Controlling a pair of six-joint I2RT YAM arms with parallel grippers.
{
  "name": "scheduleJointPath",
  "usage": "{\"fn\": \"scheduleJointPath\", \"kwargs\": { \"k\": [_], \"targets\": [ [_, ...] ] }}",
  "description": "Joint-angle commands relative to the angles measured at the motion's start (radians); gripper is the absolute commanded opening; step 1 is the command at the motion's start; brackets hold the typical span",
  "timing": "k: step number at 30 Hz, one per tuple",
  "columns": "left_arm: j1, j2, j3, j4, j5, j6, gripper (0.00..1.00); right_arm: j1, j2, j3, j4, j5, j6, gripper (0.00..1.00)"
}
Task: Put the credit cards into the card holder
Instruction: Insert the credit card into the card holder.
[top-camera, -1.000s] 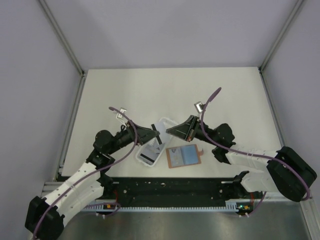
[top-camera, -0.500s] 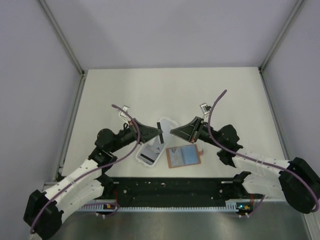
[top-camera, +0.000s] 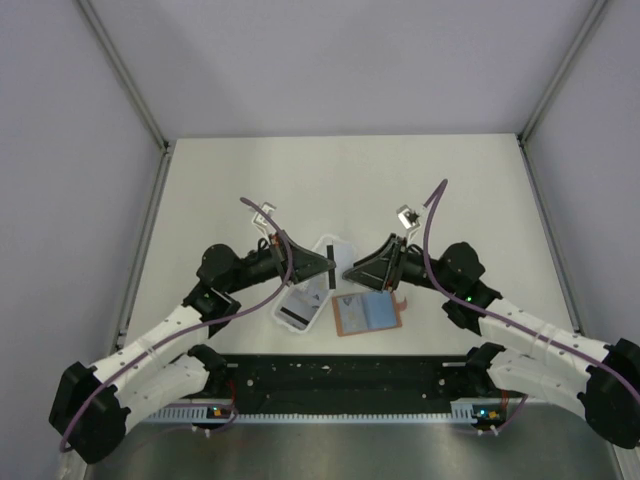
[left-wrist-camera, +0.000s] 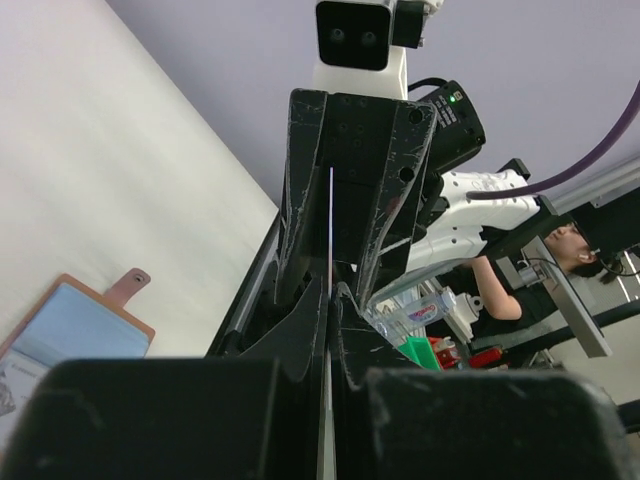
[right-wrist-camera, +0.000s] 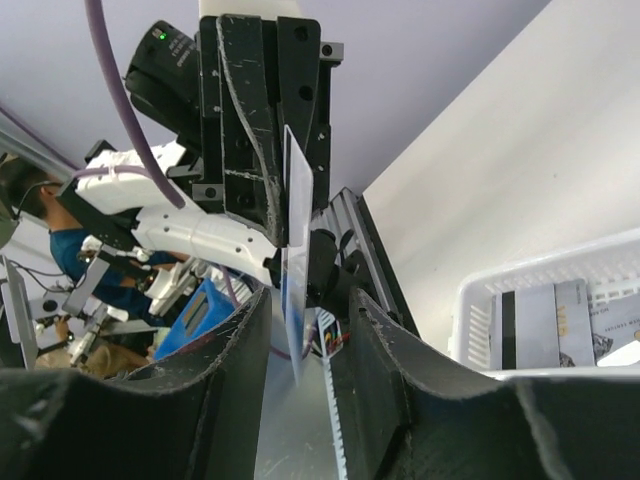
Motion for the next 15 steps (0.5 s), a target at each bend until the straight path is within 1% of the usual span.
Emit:
{"fn": "scheduleJointPath", "kwargs": {
  "k": [1,8,15],
  "targets": [
    [-0.023,0.019,0.050,0.048,0.051,0.033,0.00,0.005,-0.027,0.047,-0.032,-0.035,-0.044,0.35],
    [-0.046,0.036,0.059,0.037,0.052,0.048,0.00,0.005,-0.048,0.047,-0.057,-0.021,-0.059,0.32],
    [-0.057,0.048,0.067,0.027,0.054,0.062,0.00,0.005,-0.067,0.050,-0.078,-0.014,-0.076,0.25]
  ]
}}
